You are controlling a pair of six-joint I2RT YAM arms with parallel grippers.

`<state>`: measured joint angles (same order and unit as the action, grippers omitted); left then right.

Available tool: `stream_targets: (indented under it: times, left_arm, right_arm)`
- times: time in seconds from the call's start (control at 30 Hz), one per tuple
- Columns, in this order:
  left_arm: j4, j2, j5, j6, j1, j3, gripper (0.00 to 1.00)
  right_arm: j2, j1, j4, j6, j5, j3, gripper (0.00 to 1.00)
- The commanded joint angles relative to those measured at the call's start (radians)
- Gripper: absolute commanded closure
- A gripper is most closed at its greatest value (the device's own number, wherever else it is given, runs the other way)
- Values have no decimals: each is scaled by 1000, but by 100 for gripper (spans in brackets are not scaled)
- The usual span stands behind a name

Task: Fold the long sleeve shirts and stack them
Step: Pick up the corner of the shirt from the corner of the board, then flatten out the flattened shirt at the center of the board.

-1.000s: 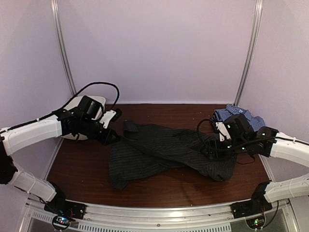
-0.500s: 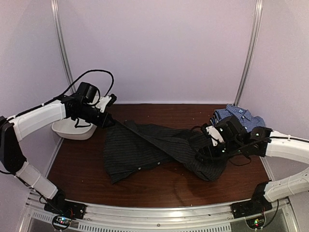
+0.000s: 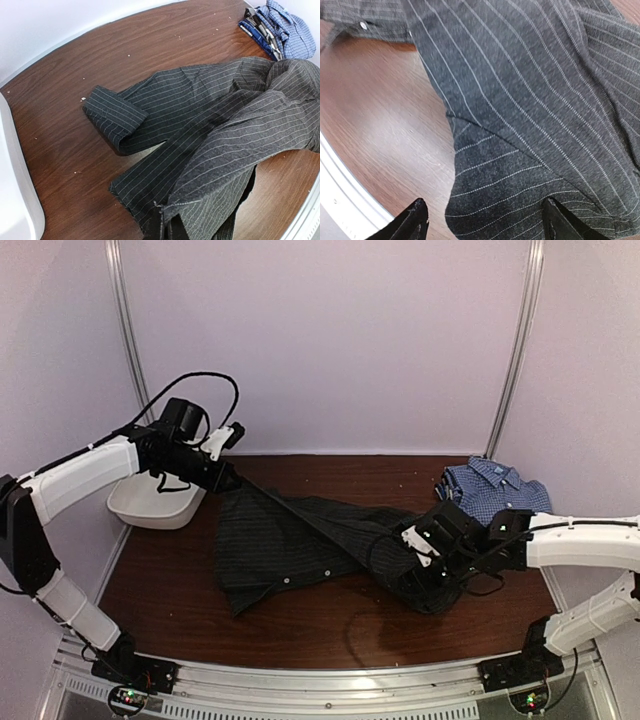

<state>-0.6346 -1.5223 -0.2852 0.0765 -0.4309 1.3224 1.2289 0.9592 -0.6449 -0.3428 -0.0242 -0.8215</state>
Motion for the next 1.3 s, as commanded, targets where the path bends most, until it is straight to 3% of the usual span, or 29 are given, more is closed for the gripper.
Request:
stream_targets:
  times: [0.0,0.07,0.37,0.43,0.5,0.53,0.67,0.83,0.93,1.1,1.27]
  left_arm:
    - [0,-24,-5,-17,11,40,100]
    - [-5,-26,-5,-19,11,43,100]
    - [-10,-14,6,-29,21,30,100]
    - [-10,-8,10,-27,26,23,100]
    - [-9,6,21,-23,30,10,100]
    - [-4,16,27,-20,32,1,100]
    - [50,87,41,5,35,-66,100]
    - [174,202,28,32,35,-89,100]
    - [203,219,56,39,35,10,100]
    - [198,175,77,56,35,296,100]
    - [172,212,10,51,35,428,100]
  right_arm:
    - [36,29,-69,-31,103,-28,22]
    - [42,32,-75,-41,125,-28,25]
    - [27,32,-85,-61,164,-39,58]
    - [25,32,-88,-68,177,-42,73]
    - [17,32,-98,-77,201,-58,97]
    - [9,31,-108,-82,217,-73,100]
    - [-40,27,-134,-73,316,-183,100]
    - [-76,-9,-141,6,491,-453,100]
    - [-58,-65,-114,98,575,-623,100]
    - [77,-111,-170,215,588,-931,100]
    - [147,-111,-280,247,431,-1171,100]
